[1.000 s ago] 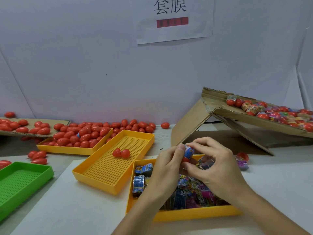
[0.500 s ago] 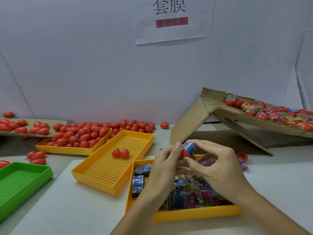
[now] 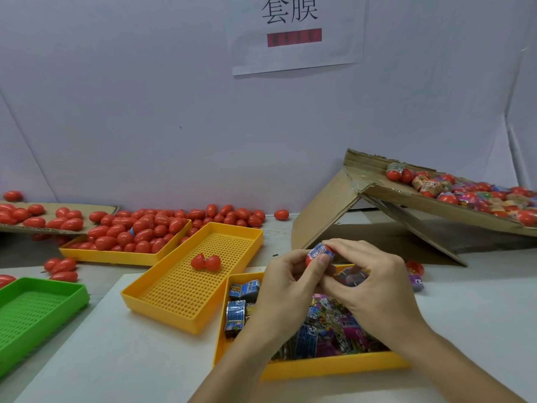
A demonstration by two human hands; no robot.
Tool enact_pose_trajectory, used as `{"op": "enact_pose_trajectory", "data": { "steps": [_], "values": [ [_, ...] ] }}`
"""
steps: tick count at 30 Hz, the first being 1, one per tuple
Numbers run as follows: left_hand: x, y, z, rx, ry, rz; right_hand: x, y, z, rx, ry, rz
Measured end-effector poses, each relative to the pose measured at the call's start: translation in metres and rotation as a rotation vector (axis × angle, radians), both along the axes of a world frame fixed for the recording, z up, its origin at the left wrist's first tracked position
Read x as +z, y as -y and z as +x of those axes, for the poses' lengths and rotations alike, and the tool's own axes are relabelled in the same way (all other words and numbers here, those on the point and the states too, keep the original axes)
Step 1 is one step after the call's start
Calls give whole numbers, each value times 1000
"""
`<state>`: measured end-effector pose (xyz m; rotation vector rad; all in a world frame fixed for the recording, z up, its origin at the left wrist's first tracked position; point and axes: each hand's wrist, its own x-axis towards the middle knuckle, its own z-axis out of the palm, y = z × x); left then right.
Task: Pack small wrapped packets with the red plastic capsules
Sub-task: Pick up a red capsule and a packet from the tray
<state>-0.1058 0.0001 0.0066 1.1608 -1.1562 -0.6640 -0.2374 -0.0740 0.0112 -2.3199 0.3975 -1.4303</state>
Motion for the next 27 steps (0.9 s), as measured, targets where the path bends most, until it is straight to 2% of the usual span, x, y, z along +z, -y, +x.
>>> {"op": "enact_pose_trajectory", "data": {
  "steps": [6, 8, 9, 13, 20, 27],
  "values": [
    [3, -2, -1, -11, -65, -46, -2, 3, 0, 59, -4, 96],
    [5, -4, 1, 50, -114, -61, -1, 3, 0, 56, -4, 101],
    [5, -4, 3, 117, -82, -77, -2, 3, 0, 41, -7, 107],
    [2, -4, 5, 321, 248, -157, -4, 6, -1, 11, -14, 143],
    [8, -6, 5, 524, 832, -301, 1, 3, -3, 20, -6, 149],
    [14, -13, 8, 492, 1000, -319, 0, 6, -4, 20, -45, 214]
  ]
}}
